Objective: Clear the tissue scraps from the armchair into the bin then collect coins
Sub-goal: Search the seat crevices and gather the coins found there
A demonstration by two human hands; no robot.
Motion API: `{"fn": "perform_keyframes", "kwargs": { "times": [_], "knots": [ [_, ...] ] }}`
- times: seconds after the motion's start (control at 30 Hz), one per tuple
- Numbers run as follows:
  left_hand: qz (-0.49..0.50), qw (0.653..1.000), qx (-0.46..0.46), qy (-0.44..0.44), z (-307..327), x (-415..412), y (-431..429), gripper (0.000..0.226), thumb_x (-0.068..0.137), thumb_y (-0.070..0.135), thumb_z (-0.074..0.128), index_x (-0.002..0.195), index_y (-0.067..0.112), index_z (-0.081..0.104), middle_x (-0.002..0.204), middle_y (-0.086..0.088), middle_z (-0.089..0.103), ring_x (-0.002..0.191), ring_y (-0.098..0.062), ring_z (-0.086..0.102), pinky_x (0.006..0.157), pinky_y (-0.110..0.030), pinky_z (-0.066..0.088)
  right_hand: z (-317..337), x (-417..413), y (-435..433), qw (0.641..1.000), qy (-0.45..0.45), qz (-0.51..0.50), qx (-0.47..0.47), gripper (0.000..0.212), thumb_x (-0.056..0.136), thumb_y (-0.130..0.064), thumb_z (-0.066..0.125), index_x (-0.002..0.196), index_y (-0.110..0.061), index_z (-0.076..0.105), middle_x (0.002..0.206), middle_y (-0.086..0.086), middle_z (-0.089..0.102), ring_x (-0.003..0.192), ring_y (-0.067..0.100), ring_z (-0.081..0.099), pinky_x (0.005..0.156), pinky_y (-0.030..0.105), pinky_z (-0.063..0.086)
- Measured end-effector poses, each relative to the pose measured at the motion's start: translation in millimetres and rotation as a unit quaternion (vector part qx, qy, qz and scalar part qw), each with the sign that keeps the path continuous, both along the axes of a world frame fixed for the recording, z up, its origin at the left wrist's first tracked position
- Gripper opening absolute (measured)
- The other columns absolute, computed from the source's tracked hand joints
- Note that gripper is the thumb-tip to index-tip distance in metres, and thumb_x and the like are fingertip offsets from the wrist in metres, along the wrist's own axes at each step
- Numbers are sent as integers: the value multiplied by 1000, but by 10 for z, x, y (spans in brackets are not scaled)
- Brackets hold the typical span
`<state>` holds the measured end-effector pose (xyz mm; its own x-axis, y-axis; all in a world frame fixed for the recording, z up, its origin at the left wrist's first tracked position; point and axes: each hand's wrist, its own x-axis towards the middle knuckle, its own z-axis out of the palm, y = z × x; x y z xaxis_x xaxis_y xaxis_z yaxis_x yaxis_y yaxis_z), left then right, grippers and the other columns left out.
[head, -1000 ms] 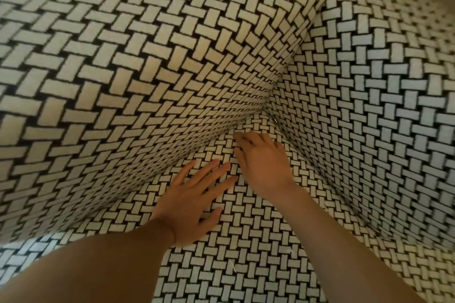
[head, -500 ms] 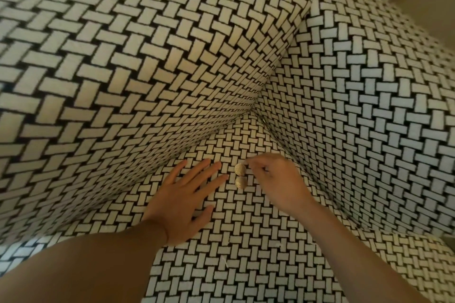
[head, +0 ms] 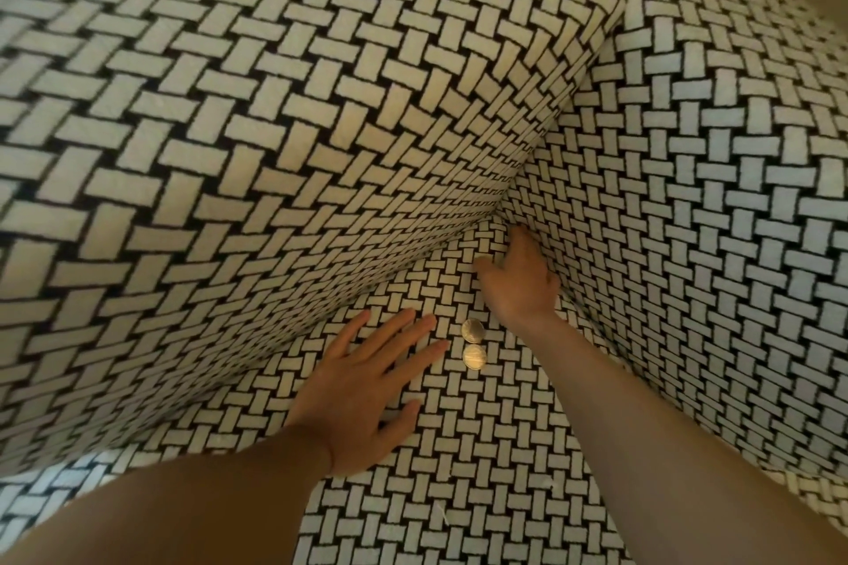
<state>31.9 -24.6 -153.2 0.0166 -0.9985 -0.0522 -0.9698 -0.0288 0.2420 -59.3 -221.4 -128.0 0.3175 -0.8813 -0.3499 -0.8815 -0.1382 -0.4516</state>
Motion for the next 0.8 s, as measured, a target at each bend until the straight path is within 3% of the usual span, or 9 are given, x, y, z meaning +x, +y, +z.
{"fn": "perform_keyframes", "kwargs": {
  "times": [0.17,0.4,0.6,0.73,0.8],
  "knots": [
    [1,1000,3,-5,0,-8,0,64,88,46,38,148,32,22,157,6,17,144,-13,12,112,-45,12,-8,-94,25,996,49,56,-51,69,95,-47,40,151,-18,12,156,6,17,142,24,16,115,42,10],
    [-2,1000,-2,-2,-1,-7,0,64,88,45,37,149,31,21,157,6,17,144,-13,12,113,-45,11,19,-406,125,988,3,139,-71,63,97,-38,40,151,-17,15,153,5,24,139,21,24,115,40,21],
    [-4,1000,-2,-4,9,-7,1,63,88,44,37,148,31,24,156,6,19,144,-13,13,112,-46,13,112,-636,391,966,20,233,-112,61,99,-38,34,150,-13,15,156,0,14,143,13,9,114,22,-6],
    [0,1000,-5,-3,3,-14,-1,62,89,44,36,148,32,23,156,6,18,144,-13,13,113,-46,12,141,-718,620,954,38,269,-124,68,91,-46,15,149,-10,22,154,2,21,144,14,11,116,24,-1],
    [1,1000,-2,-6,-5,-12,2,62,89,45,35,148,32,23,156,6,18,144,-13,13,113,-46,12,145,-737,719,958,31,264,-110,60,98,-42,21,150,-13,20,155,0,18,145,13,7,118,27,2]
  ]
}}
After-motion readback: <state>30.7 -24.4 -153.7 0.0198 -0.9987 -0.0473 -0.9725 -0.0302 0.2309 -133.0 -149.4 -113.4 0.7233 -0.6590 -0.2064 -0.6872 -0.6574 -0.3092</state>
